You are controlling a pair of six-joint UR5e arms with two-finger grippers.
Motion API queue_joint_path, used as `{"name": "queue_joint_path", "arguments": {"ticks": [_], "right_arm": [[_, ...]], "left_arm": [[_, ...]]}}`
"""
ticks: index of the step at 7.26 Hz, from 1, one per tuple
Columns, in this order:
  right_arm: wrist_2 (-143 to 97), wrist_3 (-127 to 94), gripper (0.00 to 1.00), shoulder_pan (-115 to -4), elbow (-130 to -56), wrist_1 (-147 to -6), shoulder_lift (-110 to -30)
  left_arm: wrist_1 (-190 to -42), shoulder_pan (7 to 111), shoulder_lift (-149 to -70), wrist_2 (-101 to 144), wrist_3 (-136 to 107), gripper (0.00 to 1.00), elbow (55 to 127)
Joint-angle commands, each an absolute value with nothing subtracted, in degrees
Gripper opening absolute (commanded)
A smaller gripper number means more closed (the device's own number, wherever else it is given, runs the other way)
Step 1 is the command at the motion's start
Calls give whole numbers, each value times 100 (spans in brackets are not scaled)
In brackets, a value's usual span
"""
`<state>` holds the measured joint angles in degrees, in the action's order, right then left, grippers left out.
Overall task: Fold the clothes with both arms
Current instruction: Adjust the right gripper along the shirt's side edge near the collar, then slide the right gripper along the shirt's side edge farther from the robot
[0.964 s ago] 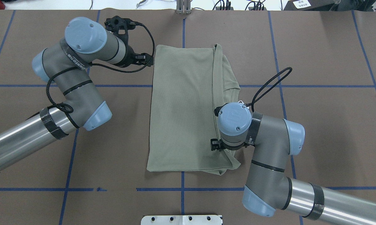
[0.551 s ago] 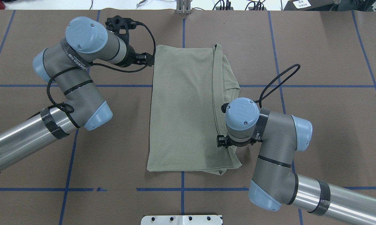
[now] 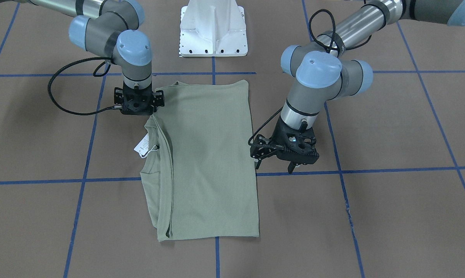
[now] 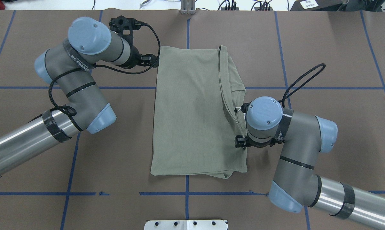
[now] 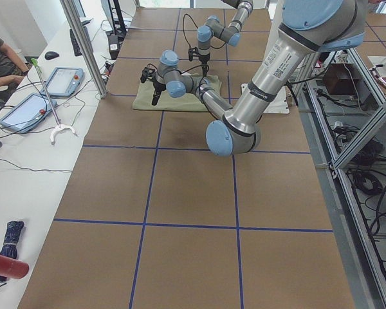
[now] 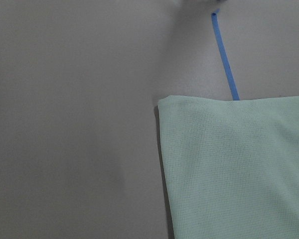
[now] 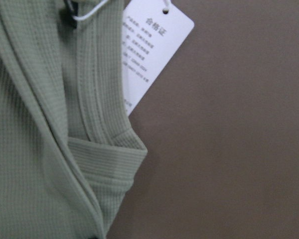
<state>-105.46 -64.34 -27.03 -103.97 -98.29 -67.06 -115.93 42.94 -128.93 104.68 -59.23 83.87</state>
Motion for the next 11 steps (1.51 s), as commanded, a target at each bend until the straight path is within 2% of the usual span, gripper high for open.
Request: {"name": "queue_joint_path", "arguments": {"ticks": [1,4,6,9,11], "right_arm": [[-10547,-6434,100,-2838,-10739,-9835,-6777],[-10582,-6338,100,-3076,-10802,-9809,-6593],[-10556,-5979,100,-3225,-10286,-9722,-6180],[-10547,-5827,100,-3357,-9389,-8678,-5985],[-10547,-5888,100,-3366,-8906,-8578,-5514]], "left_arm": [[-11593,4289,-12894,10468,-5924,100,8394],[-11593,4298,-12885,10477,-5915,100,8446],[-11575,4315,-12824,10477,-5915,100,8804],[-11584,4307,-12823,10459,-5906,100,9017],[-11584,4315,-12823,10459,-5836,100,9018]]}}
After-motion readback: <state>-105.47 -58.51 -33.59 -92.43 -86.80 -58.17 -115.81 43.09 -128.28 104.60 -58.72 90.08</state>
